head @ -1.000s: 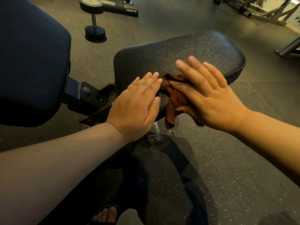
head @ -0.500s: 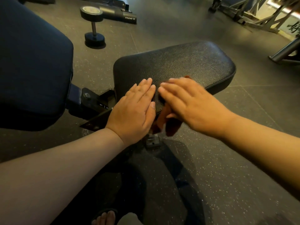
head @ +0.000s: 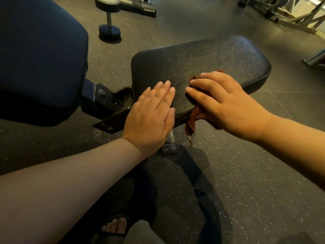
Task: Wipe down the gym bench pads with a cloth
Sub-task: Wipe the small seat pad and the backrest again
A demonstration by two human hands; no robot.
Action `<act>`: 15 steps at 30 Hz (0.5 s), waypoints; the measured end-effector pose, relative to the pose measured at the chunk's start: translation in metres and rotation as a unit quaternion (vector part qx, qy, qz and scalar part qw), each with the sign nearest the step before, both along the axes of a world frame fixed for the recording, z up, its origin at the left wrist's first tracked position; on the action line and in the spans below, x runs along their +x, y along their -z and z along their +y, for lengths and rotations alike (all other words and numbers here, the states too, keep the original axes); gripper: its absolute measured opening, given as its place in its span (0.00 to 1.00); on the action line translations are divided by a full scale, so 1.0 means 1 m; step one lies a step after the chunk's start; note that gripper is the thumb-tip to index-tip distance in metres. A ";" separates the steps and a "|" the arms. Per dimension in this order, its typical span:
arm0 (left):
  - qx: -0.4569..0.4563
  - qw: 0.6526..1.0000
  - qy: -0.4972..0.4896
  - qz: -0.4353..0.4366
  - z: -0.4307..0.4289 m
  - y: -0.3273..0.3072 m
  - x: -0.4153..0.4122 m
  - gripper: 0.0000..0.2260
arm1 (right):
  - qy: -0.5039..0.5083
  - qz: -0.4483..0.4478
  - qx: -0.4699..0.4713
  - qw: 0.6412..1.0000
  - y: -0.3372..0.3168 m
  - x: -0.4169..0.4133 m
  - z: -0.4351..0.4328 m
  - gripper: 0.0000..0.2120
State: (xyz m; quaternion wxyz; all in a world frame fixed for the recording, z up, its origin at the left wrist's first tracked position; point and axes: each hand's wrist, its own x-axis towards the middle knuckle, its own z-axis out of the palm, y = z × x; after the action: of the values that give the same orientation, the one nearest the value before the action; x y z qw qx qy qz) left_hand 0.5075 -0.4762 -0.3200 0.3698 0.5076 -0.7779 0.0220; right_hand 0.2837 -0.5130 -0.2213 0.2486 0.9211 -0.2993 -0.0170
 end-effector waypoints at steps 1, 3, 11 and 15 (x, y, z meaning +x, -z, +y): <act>-0.001 1.000 -0.007 0.007 0.000 0.000 -0.003 0.23 | 0.004 -0.008 -0.003 1.000 0.007 0.010 0.004 0.27; 0.010 1.000 -0.010 0.010 0.001 0.001 -0.004 0.24 | -0.001 -0.024 -0.005 1.000 0.022 0.028 0.010 0.28; -0.010 1.000 -0.011 0.005 -0.002 0.004 -0.002 0.24 | -0.013 -0.066 -0.032 0.997 0.005 -0.010 -0.002 0.26; 0.001 1.000 -0.023 0.010 0.000 0.004 -0.006 0.24 | 0.020 -0.094 -0.053 0.994 0.022 0.004 0.008 0.28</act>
State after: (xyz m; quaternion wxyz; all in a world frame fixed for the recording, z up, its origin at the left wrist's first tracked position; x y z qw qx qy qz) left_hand 0.5017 -0.4767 -0.3236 0.3764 0.5261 -0.7622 0.0249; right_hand 0.2881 -0.5047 -0.2433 0.2671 0.8981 -0.3400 0.0803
